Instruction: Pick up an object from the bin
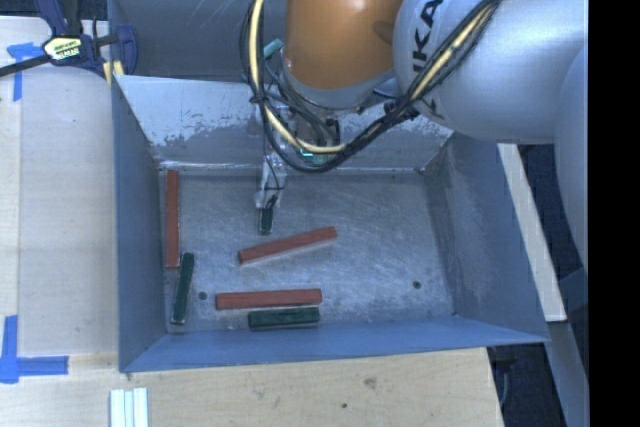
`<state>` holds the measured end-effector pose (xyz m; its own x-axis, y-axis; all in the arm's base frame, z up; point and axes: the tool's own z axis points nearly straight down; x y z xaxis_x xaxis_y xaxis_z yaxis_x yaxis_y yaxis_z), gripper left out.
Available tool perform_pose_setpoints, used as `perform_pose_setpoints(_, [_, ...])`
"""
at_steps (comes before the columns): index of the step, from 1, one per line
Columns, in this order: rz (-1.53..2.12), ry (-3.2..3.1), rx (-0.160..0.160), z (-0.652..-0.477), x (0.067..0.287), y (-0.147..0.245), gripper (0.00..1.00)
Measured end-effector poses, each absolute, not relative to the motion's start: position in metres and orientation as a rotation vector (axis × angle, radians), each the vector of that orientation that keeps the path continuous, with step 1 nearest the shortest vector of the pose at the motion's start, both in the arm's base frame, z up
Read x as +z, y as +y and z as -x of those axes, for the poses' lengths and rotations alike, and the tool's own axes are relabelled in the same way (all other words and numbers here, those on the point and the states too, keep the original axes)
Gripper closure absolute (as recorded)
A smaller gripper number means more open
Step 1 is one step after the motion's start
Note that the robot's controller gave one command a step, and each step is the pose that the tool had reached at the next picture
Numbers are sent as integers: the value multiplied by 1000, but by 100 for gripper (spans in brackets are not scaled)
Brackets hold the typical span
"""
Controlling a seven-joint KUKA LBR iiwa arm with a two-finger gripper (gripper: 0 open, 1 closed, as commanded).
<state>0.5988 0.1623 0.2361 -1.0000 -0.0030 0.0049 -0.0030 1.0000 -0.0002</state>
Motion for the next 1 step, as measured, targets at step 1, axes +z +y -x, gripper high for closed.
perform_pose_setpoints(1, [145, -3133, 3, -623, 98, 142, 0])
